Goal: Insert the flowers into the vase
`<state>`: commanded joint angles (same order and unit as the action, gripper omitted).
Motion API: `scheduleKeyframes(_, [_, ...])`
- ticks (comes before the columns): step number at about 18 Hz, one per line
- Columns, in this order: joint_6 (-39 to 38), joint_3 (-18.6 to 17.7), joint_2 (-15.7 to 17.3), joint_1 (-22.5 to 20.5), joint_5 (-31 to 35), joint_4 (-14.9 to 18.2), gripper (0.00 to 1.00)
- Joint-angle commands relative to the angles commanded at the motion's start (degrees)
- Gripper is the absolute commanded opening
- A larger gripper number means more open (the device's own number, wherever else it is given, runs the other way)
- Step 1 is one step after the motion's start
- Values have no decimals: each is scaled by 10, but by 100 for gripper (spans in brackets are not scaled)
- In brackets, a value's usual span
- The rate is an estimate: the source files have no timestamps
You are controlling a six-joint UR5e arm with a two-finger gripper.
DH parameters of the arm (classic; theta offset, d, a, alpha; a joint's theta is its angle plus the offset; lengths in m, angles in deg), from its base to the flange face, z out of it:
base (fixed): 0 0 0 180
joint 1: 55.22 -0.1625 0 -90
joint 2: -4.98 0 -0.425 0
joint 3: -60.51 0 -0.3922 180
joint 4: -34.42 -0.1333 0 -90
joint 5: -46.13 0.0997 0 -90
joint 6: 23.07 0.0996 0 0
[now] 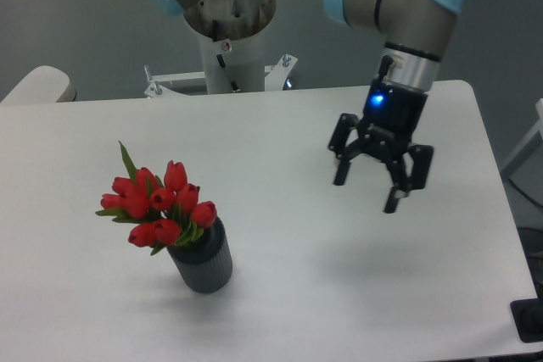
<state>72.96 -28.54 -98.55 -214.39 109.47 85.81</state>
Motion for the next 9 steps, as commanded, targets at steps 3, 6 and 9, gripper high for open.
scheduleKeyframes(3, [82, 63, -16, -5, 63, 92, 100])
scheduleKeyframes(6, [138, 128, -40, -19, 108, 164, 100])
scheduleKeyframes(9, [156, 154, -54, -22, 136, 179, 100])
